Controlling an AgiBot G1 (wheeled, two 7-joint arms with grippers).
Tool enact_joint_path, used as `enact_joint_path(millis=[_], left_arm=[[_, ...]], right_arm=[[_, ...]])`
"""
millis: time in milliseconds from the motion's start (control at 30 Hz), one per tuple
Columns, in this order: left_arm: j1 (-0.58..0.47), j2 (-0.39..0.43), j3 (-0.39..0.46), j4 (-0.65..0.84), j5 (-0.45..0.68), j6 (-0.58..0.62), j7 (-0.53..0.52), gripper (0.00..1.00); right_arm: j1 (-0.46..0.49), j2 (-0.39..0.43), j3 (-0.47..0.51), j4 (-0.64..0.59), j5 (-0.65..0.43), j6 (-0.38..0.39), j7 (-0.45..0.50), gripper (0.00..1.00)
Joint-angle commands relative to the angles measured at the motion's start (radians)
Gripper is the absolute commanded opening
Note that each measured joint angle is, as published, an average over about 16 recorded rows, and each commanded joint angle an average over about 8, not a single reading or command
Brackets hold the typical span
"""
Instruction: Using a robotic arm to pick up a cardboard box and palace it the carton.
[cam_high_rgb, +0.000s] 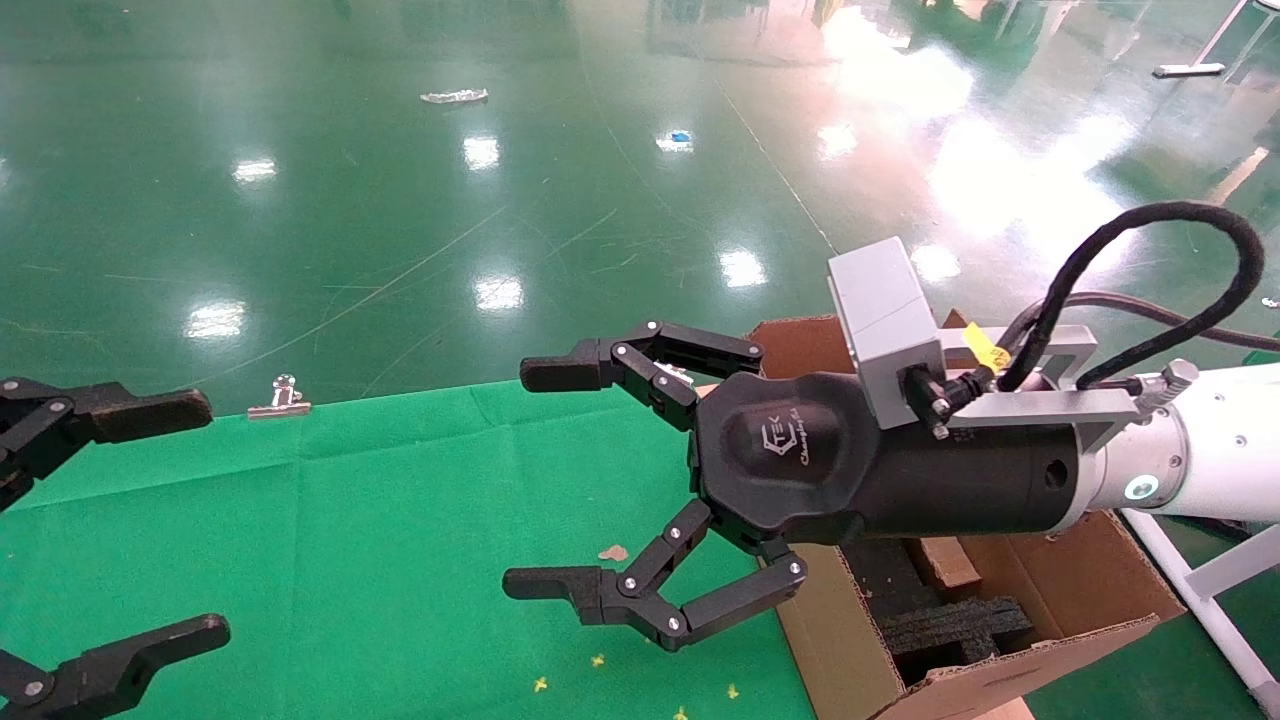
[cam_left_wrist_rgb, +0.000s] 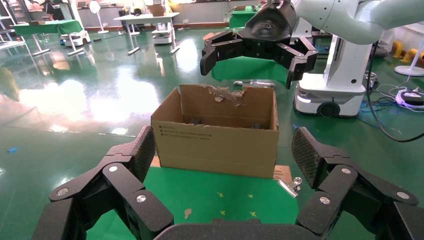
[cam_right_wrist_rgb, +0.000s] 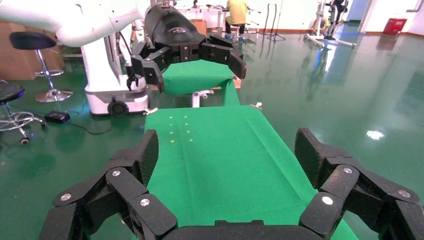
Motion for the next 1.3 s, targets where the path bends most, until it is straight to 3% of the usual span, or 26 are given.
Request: enact_joint_path(millis=[33,1300], left_arm=[[0.0,0.0,0.0,0.0,0.0,0.0,0.0,1.0],[0.0,0.0,0.0,0.0,0.0,0.0,0.0,1.0]], right_arm=[[0.002,0.0,-0.002,-0.001,-0.001,0.0,0.0,1.0],[0.008,-0.001,-0.008,-0.006,-0.004,0.002,0.002,1.0]])
